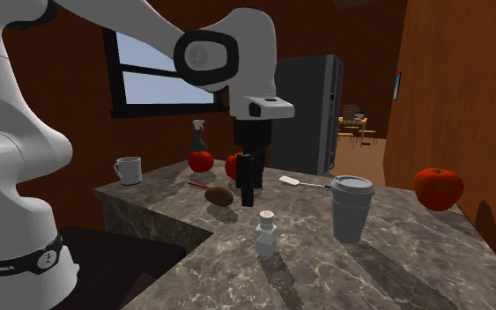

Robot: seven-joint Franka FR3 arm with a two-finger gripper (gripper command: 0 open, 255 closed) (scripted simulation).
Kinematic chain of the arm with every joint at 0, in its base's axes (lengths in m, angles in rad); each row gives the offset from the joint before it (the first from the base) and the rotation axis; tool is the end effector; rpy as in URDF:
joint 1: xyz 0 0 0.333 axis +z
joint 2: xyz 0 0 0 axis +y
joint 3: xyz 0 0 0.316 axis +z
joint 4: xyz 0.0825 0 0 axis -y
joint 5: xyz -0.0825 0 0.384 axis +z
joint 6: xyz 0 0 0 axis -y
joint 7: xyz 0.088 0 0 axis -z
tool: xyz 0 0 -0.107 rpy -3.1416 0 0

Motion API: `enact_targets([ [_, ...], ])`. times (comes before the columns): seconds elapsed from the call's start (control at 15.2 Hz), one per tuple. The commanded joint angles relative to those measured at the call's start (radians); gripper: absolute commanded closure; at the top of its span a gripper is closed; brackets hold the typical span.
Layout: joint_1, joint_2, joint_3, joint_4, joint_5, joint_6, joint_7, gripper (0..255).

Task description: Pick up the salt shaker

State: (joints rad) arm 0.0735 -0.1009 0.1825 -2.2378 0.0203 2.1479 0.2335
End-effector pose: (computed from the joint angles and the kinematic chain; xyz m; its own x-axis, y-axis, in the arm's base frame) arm 0.4909 0.1304 0.4125 0.9999 0.0107 0.0095 0.0107 -0.9999 -0.0010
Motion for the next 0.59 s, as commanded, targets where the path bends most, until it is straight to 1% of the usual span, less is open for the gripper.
enact_targets([
  [0.0, 0.006, 0.084, 0.013, 0.059, -0.014, 0.017, 0.037, 0],
  [0.07, 0.008, 0.089, 0.013, 0.061, -0.015, 0.018, 0.039, 0],
  [0.53, 0.009, 0.142, 0.014, 0.014, -0.028, 0.118, 0.048, 0],
])
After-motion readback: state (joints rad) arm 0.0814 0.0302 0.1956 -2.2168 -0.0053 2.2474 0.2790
